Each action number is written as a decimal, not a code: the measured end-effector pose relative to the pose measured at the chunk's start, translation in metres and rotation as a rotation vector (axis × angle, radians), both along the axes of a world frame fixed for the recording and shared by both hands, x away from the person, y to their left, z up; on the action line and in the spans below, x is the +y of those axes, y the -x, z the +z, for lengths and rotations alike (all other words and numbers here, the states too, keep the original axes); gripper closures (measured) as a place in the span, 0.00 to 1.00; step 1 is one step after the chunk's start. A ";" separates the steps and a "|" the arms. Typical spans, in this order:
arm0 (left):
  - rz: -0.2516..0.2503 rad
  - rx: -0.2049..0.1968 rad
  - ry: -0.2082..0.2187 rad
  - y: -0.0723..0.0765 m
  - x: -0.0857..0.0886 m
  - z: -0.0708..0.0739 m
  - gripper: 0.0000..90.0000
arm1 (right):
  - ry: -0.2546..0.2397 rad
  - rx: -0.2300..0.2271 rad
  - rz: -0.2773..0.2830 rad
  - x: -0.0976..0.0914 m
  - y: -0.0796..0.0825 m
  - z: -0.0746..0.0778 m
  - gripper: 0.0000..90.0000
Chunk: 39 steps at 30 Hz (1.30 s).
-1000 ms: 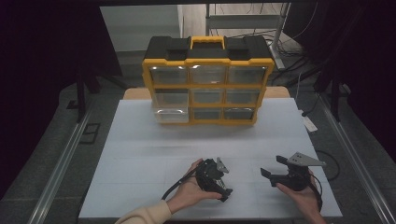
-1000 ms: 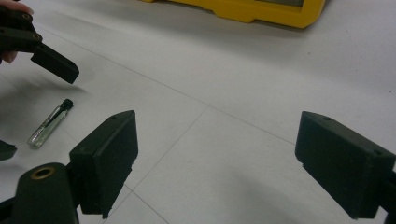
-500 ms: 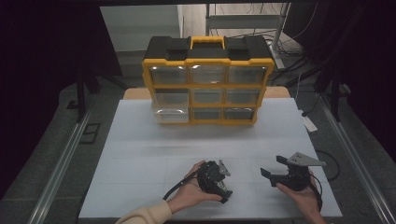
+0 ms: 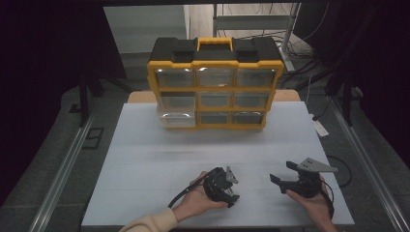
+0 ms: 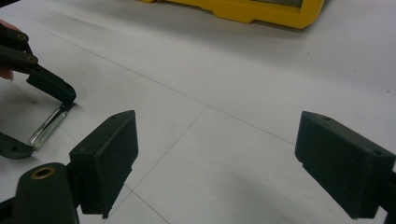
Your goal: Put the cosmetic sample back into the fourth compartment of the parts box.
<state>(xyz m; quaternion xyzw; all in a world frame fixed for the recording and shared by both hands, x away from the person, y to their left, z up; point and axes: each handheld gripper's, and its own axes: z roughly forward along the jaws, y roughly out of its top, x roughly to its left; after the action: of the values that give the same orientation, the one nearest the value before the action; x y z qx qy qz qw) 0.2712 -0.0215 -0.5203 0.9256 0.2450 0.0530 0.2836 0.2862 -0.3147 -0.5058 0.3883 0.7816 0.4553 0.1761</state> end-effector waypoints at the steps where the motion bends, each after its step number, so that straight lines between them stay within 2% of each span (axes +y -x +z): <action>1: 0.000 0.000 0.000 0.000 0.000 0.000 0.44 | 0.000 0.000 0.000 0.000 0.000 0.000 0.15; 11: -0.006 -0.003 0.005 0.000 0.001 0.000 0.44 | 0.000 -0.001 0.000 0.000 0.000 0.000 0.15; 22: -0.003 0.005 0.044 -0.002 0.007 0.006 0.44 | -0.001 0.000 -0.004 0.000 0.000 0.000 0.15; 25: 0.006 0.000 0.066 -0.003 0.011 0.011 0.44 | 0.003 0.001 -0.007 0.000 0.000 0.000 0.15; 26: 0.012 -0.006 0.090 -0.004 0.015 0.015 0.44 | 0.003 0.001 -0.007 0.000 0.000 0.000 0.15; 29: 0.014 -0.015 0.112 -0.005 0.019 0.021 0.44 | -0.001 0.001 -0.006 -0.001 0.000 0.000 0.15; 33: 0.025 -0.016 0.168 -0.007 0.028 0.030 0.44 | -0.001 0.002 -0.006 -0.001 0.000 0.000 0.15; 39: 0.038 -0.041 0.210 -0.008 0.042 0.044 0.44 | 0.003 0.002 -0.009 -0.001 0.000 0.000 0.15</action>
<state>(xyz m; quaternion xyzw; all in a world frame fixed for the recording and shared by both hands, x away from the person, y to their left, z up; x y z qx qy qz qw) 0.2797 0.0204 -0.4762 0.8848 0.2607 0.0512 0.3828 0.2861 -0.3153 -0.5061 0.3918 0.7808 0.4530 0.1779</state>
